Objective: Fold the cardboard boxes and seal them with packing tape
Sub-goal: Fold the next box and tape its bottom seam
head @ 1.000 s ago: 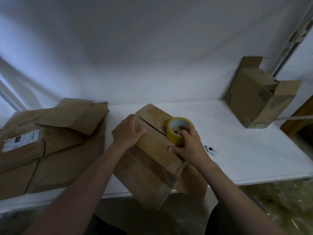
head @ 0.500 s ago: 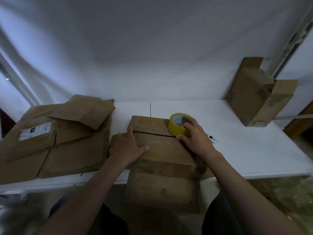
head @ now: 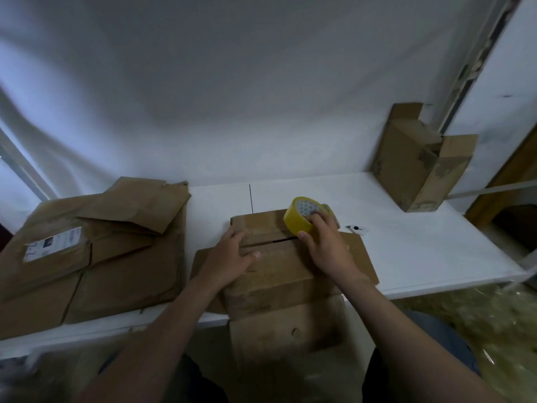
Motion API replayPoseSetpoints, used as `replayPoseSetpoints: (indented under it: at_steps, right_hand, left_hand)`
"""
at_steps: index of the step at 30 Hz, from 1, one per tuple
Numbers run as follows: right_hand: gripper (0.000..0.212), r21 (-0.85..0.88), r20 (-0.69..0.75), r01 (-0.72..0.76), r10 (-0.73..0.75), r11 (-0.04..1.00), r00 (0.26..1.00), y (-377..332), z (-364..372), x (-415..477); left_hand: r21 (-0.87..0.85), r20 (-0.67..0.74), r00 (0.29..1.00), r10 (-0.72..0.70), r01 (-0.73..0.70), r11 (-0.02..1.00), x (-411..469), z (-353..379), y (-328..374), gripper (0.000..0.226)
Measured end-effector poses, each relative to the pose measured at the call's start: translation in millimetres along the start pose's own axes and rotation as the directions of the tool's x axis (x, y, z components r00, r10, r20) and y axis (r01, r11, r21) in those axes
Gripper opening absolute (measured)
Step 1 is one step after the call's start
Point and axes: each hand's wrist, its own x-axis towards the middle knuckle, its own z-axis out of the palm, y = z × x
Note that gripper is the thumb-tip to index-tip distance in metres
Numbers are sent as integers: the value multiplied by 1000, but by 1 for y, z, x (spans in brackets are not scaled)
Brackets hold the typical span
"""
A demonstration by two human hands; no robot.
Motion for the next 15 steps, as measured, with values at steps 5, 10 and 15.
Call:
replayPoseSetpoints:
  at_steps: [5, 10, 15]
  right_hand:
    - [33, -20, 32, 24, -24, 1000, 999, -6, -8, 0]
    - [38, -163, 28, -3, 7, 987, 1000, -5, -22, -4]
    - [40, -131, 39, 14, -9, 991, 999, -19, -30, 7]
  left_hand:
    - [-100, -91, 995, -31, 21, 995, -5, 13, -7, 68]
    - [15, -197, 979, 47, -45, 999, 14, 22, -3, 67]
    - [154, -158, 987, 30, -5, 988, 24, 26, 1, 67]
